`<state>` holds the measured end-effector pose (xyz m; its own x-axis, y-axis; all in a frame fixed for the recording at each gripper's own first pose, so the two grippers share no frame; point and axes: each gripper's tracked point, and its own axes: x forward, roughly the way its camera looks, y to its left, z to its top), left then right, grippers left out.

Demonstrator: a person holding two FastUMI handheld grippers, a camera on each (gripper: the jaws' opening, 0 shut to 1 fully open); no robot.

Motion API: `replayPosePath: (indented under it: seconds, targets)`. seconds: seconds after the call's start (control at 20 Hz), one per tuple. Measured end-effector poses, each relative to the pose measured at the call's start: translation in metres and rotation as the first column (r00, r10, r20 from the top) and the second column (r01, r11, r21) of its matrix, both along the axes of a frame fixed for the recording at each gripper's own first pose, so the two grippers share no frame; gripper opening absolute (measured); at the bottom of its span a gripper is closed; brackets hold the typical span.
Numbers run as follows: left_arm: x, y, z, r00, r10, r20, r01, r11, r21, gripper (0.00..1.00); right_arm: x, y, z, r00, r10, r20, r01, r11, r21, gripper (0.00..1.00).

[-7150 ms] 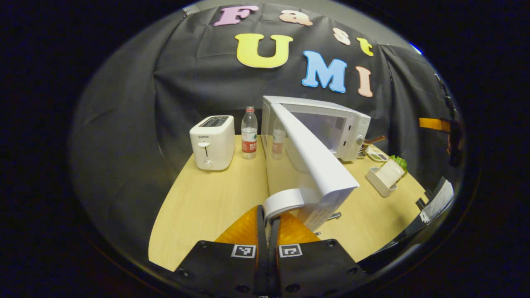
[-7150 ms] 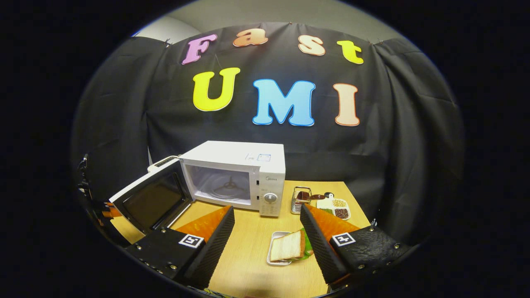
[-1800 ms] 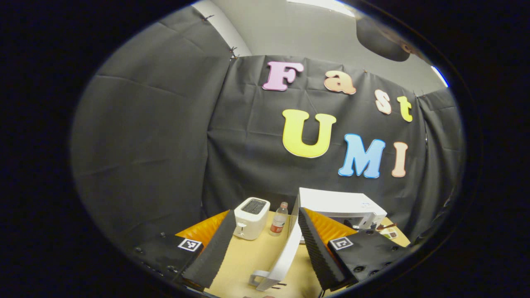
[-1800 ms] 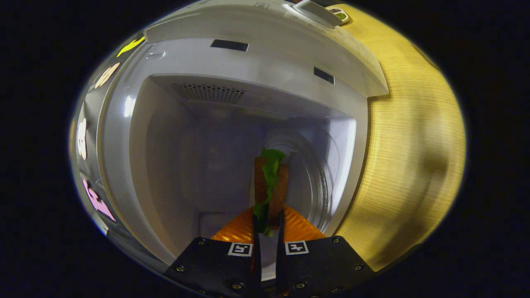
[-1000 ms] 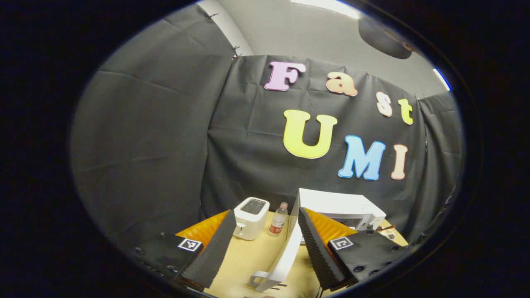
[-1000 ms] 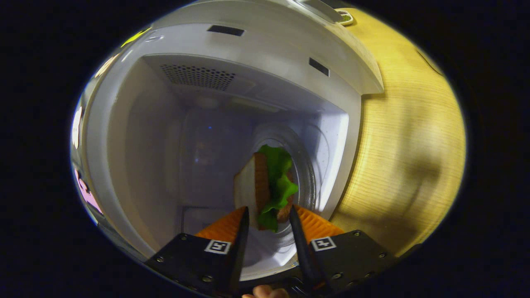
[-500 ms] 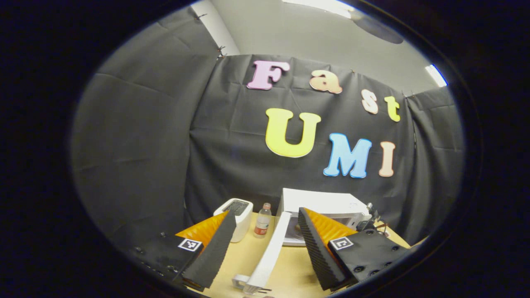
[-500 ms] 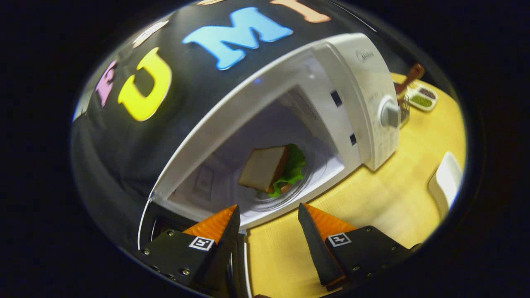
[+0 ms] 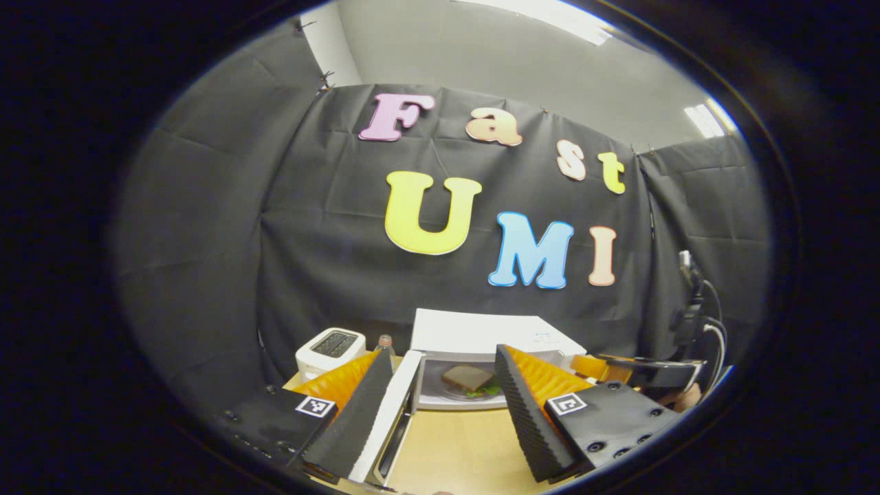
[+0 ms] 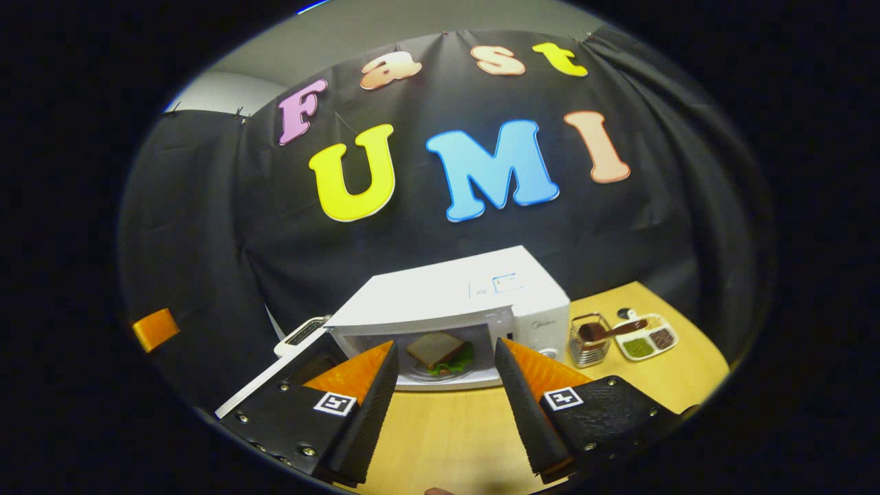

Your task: Open the microwave oven with the left hand, put the food in, and close the microwave oven.

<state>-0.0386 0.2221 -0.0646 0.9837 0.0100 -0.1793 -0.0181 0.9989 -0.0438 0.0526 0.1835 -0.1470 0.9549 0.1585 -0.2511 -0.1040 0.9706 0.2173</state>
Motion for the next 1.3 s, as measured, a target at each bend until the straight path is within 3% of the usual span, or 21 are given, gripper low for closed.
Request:
replayPosePath:
  seconds: [0.25,0.5,0.6,0.75,0.95,1.05,1.3]
  targets:
    - [-0.005,-0.017,0.003,1.000,-0.029,0.005,0.029,0.999,0.015,0.97,-0.044,-0.042,0.070,0.984,-0.076,0.159,0.088,0.994,-0.066,0.84]
    - [-0.013,-0.013,0.005,0.999,-0.032,0.001,0.032,0.999,0.020,0.94,-0.058,-0.053,0.095,0.973,-0.096,0.208,0.109,0.993,-0.054,0.83]
    - [-0.019,0.001,0.008,1.000,-0.030,-0.002,0.030,0.999,0.018,0.60,-0.060,-0.055,0.097,0.972,-0.102,0.211,0.116,0.992,-0.057,0.84]
    - [-0.031,0.055,-0.002,0.998,0.042,-0.038,-0.040,0.998,0.043,0.08,-0.058,-0.054,0.101,0.972,-0.106,0.208,0.119,0.992,-0.051,0.84]
    - [-0.063,0.144,-0.039,0.974,0.187,-0.126,-0.185,0.982,0.031,0.07,-0.057,-0.054,0.111,0.968,-0.106,0.228,0.127,0.989,-0.081,0.83]
    - [-0.080,0.164,-0.066,0.961,0.215,-0.176,-0.215,0.976,0.020,0.07,-0.057,-0.053,0.115,0.965,-0.105,0.239,0.131,0.987,-0.095,0.83]
    - [-0.101,0.154,-0.117,0.954,0.148,-0.261,-0.140,0.989,0.047,0.07,-0.057,-0.051,0.113,0.970,-0.102,0.218,0.125,0.988,-0.093,0.84]
